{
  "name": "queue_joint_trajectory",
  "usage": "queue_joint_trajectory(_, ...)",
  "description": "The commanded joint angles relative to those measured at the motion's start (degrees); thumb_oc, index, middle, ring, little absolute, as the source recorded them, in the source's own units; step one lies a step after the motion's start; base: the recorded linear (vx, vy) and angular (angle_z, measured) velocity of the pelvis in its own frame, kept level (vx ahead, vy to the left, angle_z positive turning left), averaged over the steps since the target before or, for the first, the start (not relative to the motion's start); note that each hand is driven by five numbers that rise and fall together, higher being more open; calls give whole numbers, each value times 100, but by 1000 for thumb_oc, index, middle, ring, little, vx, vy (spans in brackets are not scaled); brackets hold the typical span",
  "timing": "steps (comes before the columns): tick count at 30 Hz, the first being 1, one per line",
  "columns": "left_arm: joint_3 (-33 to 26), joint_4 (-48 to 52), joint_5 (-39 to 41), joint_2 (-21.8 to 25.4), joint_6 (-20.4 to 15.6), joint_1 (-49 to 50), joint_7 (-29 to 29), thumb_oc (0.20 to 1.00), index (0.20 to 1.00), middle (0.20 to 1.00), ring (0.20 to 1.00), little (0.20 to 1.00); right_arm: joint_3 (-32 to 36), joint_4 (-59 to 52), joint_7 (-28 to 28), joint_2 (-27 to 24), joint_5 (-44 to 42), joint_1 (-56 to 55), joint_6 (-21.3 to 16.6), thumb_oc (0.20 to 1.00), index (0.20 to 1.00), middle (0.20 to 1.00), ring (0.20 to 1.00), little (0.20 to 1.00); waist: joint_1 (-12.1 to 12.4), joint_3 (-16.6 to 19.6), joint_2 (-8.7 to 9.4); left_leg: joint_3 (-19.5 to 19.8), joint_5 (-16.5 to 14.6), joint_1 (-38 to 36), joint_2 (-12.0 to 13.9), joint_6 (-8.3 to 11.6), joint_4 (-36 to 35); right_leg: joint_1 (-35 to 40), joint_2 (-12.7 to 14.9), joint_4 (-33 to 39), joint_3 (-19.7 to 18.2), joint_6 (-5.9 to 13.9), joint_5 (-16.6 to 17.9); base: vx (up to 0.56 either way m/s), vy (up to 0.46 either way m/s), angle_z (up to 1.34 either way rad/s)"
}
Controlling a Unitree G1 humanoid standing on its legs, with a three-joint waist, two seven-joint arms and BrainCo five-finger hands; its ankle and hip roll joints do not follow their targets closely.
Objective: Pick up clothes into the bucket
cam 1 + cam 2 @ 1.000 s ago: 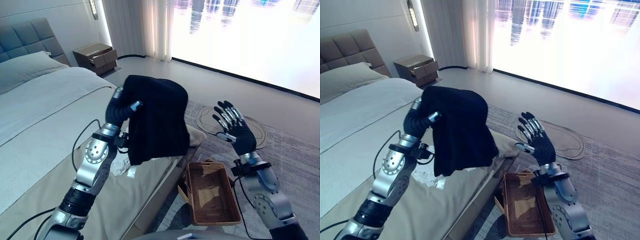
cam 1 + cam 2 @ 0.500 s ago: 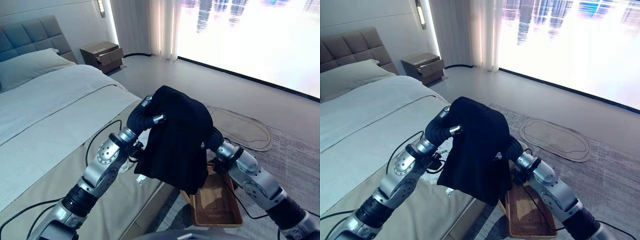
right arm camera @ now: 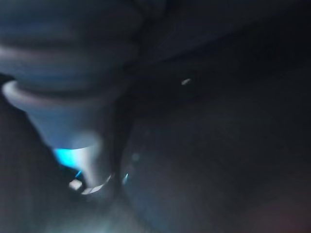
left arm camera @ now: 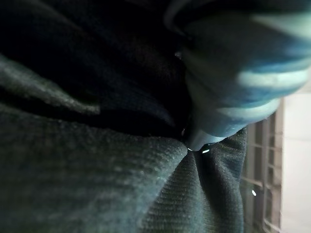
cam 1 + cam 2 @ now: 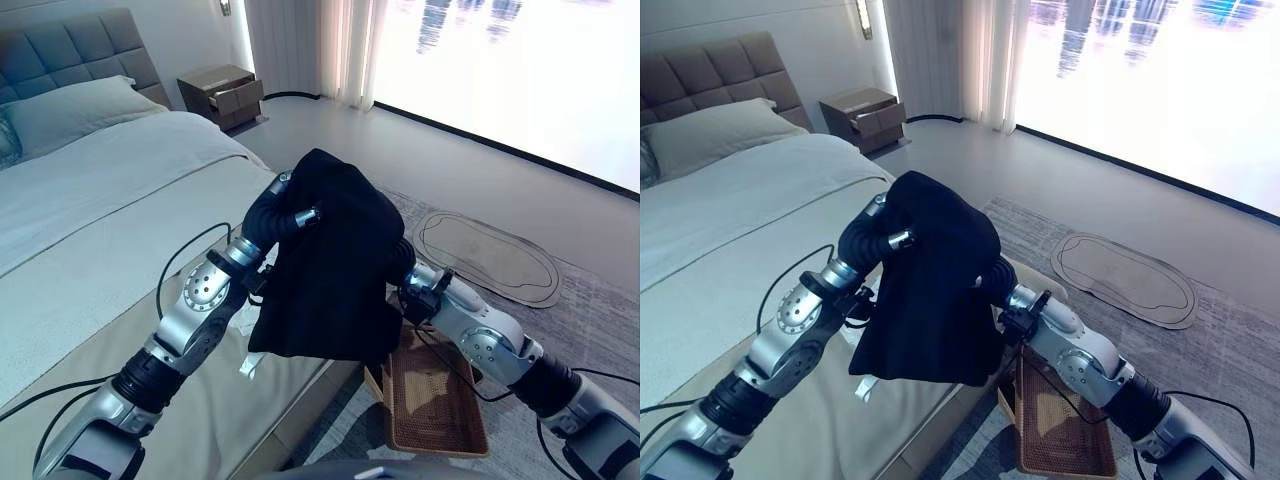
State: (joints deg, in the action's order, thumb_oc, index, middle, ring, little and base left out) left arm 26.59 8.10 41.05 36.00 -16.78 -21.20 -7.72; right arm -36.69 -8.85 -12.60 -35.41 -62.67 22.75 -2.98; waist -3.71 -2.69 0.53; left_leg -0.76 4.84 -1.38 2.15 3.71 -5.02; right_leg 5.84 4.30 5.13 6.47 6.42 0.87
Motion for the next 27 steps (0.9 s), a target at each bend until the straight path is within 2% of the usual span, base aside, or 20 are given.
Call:
queue_joint_trajectory(1, 253, -440, -708, -353, 1, -903, 135, 200, 200, 200, 200, 200, -686, -1419, -617, 899, -101, 783, -143, 200, 200, 200, 200, 200, -105, -132, 243, -112, -575, -352, -101, -71, 203, -231, 25, -291, -62, 12, -112, 0, 0, 0)
queue_joint_trajectory(5, -96, -460, -943, -273, -36, -592, 244, 200, 200, 200, 200, 200, -396, -1519, -597, 827, -93, 462, -209, 200, 200, 200, 200, 200, -90, -135, 244, -124, -576, -350, -87, -66, 195, -231, 18, -280, -45, 15, -115, 0, 0, 0)
queue_joint_trajectory(7, -472, -468, -1217, -249, -71, -179, 377, 200, 200, 200, 200, 200, -68, -1557, -623, 735, -173, 10, -223, 200, 200, 200, 200, 200, -78, -133, 246, -122, -580, -358, -75, -58, 191, -208, 18, -267, -23, 16, -123, 33, -19, -1)
queue_joint_trajectory(11, -748, -502, -1505, -285, -78, 131, 493, 200, 200, 200, 200, 200, 136, -1526, -624, 653, -318, -363, -168, 200, 200, 200, 200, 200, -67, -129, 243, -106, -592, -367, -62, -54, 192, -189, 20, -264, -5, 15, -141, 0, 0, 0)
queue_joint_trajectory(12, -830, -514, -1695, -285, -86, 207, 557, 617, 617, 617, 617, 617, 189, -1517, -637, 635, -377, -486, -149, 200, 200, 200, 200, 200, -68, -124, 243, -97, -597, -373, -59, -52, 193, -179, 21, -262, 2, 12, -148, 30, -25, 0)
queue_joint_trajectory(13, -973, -588, -1895, -346, -83, 335, 646, 1000, 1000, 1000, 1000, 1000, 298, -1489, -660, 574, -438, -687, -104, 200, 200, 200, 200, 200, -64, -127, 243, -87, -600, -369, -58, -49, 200, -171, 17, -257, 4, 6, -160, 31, -24, 0)
queue_joint_trajectory(16, -1115, -695, -2102, -405, -71, 448, 756, 1000, 1000, 1000, 1000, 1000, 457, -1435, -680, 513, -531, -957, -64, 200, 200, 200, 200, 200, -63, -125, 242, -74, -601, -367, -58, -43, 196, -168, 10, -258, 20, 1, -176, 0, 0, 0)
queue_joint_trajectory(21, -1491, -1018, -2496, -410, -82, 736, 908, 1000, 1000, 1000, 1000, 1000, 1116, -1250, -721, 261, -476, -1763, 17, 200, 200, 200, 200, 200, -110, -140, 222, -41, -600, -350, -64, -33, 189, -201, 17, -314, 65, -4, -213, 7, -5, 3)
queue_joint_trajectory(24, -1891, -1417, -2657, -375, -63, 1074, 1013, 1000, 1000, 1000, 1000, 1000, 1932, -875, -625, 153, -249, -2474, -77, 200, 200, 200, 200, 200, -190, -191, 175, -40, -597, -308, -70, -31, 189, -267, 36, -398, 87, -9, -238, -2, -4, 1)
queue_joint_trajectory(26, -1982, -1437, -2677, -349, -69, 1146, 1021, 1000, 1000, 1000, 1000, 1000, 2077, -821, -616, 160, -205, -2584, -89, 200, 200, 200, 200, 200, -201, -199, 157, -37, -600, -290, -71, -32, 196, -294, 44, -425, 89, -10, -242, -6, 0, 4)
queue_joint_trajectory(27, -2189, -1630, -2752, -333, -49, 1331, 1065, 1000, 1000, 1000, 1000, 1000, 2500, -626, -529, 226, -66, -2817, -139, 200, 200, 200, 200, 200, -245, -225, 123, -41, -597, -254, -74, -38, 196, -362, 53, -469, 84, -11, -251, -7, 1, 5)
